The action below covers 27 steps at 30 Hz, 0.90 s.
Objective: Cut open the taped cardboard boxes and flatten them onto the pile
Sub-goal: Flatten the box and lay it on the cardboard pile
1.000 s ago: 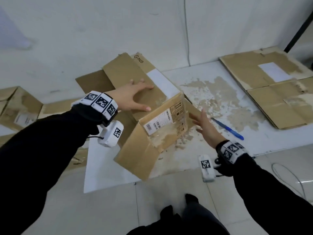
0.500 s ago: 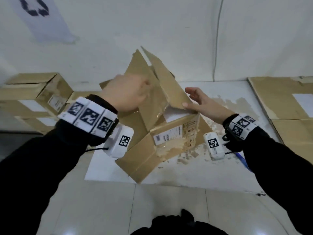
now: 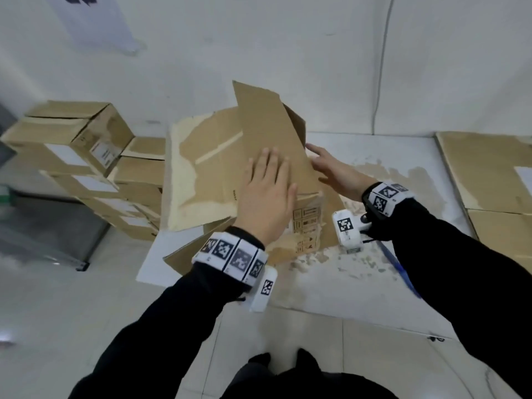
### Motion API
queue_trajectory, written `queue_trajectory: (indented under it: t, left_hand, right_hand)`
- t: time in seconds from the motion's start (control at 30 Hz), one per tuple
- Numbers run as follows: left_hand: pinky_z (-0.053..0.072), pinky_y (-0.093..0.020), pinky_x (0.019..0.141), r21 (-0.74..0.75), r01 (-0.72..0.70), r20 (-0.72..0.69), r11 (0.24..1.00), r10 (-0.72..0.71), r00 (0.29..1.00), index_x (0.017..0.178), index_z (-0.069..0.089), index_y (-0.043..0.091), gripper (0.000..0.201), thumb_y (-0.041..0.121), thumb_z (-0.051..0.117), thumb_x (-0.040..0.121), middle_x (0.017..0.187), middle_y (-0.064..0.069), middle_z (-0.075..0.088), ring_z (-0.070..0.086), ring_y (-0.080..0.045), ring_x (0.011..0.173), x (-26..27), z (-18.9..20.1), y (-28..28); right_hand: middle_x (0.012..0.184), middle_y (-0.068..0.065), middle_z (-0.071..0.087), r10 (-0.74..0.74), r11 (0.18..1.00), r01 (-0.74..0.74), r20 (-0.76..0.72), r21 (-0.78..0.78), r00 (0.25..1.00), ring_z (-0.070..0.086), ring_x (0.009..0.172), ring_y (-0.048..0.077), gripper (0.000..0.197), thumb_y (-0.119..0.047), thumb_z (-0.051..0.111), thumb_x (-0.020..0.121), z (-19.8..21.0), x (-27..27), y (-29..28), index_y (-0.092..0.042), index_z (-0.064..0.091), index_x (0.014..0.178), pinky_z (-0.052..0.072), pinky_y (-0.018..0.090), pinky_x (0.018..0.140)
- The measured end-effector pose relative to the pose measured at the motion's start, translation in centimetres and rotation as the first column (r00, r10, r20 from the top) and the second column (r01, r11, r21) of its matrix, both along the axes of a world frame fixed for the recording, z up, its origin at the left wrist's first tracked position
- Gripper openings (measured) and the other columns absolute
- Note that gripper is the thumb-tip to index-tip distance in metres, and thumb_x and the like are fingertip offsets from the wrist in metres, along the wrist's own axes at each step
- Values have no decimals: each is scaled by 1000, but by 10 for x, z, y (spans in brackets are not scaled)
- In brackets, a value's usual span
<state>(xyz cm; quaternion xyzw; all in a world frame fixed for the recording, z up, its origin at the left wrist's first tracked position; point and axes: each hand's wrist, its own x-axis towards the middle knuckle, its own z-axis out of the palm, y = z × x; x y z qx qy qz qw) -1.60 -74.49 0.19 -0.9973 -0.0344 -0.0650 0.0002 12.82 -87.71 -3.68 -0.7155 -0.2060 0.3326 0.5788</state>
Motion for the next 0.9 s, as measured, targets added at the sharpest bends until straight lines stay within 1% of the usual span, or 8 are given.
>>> queue_trajectory:
  t: [0.13, 0.3, 0.4, 0.53, 0.63, 0.77, 0.83, 0.9]
  left_hand:
    - [-3, -36, 119, -63, 54, 46, 997, -51, 998, 152, 17, 19, 61, 46, 4, 99, 160, -2, 11, 2, -17, 148, -13, -15, 23]
    - [2, -38, 119, -155, -41, 89, 987, 55, 994, 147, 31, 21, 59, 47, 21, 95, 159, 1, 20, 9, -14, 147, 1, -6, 59]
    - [8, -54, 115, -94, -182, -34, 979, 179, 983, 144, 31, 16, 83, 74, 22, 86, 159, -2, 19, 6, -18, 148, 15, 0, 40]
    - [12, -65, 109, 43, -268, -88, 962, 271, 959, 149, 15, 21, 96, 75, 42, 76, 161, -5, -3, -7, -22, 148, 15, -11, 19]
    - [12, -64, 108, 31, -262, -38, 965, 263, 964, 149, 15, 27, 92, 66, 51, 73, 161, -3, -3, -6, -21, 147, 8, -10, 24]
    - [14, -62, 107, 48, -235, 12, 971, 235, 972, 149, 18, 30, 93, 64, 55, 71, 161, -2, 3, -1, -21, 147, -7, -13, 28]
    - [17, -61, 107, 34, -244, 41, 969, 243, 969, 148, 22, 30, 92, 64, 54, 69, 160, -2, 7, 3, -20, 147, -14, -16, 30]
    - [19, -60, 105, 37, -251, 52, 967, 249, 967, 148, 26, 29, 91, 64, 52, 68, 160, -2, 11, 7, -20, 147, -18, -17, 30]
  right_hand:
    - [120, -6, 58, -100, 994, 104, 150, -21, 984, 50, 118, 13, 26, -28, 44, 98, -5, 2, -19, -20, 56, 119, 35, 39, 106]
    - [86, 0, 58, -142, 985, 111, 256, 129, 956, 59, 81, 11, 14, -15, 53, 94, -5, -39, -68, -9, 46, 84, 50, 26, 73]
    - [74, -11, 55, -60, 997, 36, 358, 74, 932, 58, 68, 8, 19, -21, 56, 90, -16, -84, -80, -11, 45, 78, 47, 22, 61]
    - [80, -1, 60, -121, 993, 111, 516, 52, 848, 62, 76, 19, 38, -41, 53, 91, -31, -135, -75, -5, 53, 81, 53, 32, 60]
    - [78, 10, 59, -63, 998, 58, 474, 26, 878, 59, 72, 23, 59, -59, 42, 90, -29, -133, -76, -3, 58, 87, 54, 37, 63]
    - [110, 5, 65, -17, 999, 37, 447, -35, 894, 62, 102, 16, 50, -58, 29, 93, -17, -78, -64, -23, 65, 99, 53, 31, 85]
    - [144, 7, 41, 117, 979, 9, 595, -206, 795, 39, 133, 20, 37, -47, 34, 98, -25, -38, -42, -29, 63, 113, 33, 39, 111]
    - [159, 8, 0, 247, 920, 15, 608, -392, 754, 3, 146, 26, 38, -45, 39, 98, -37, -5, -13, -33, 55, 129, 7, 40, 116]
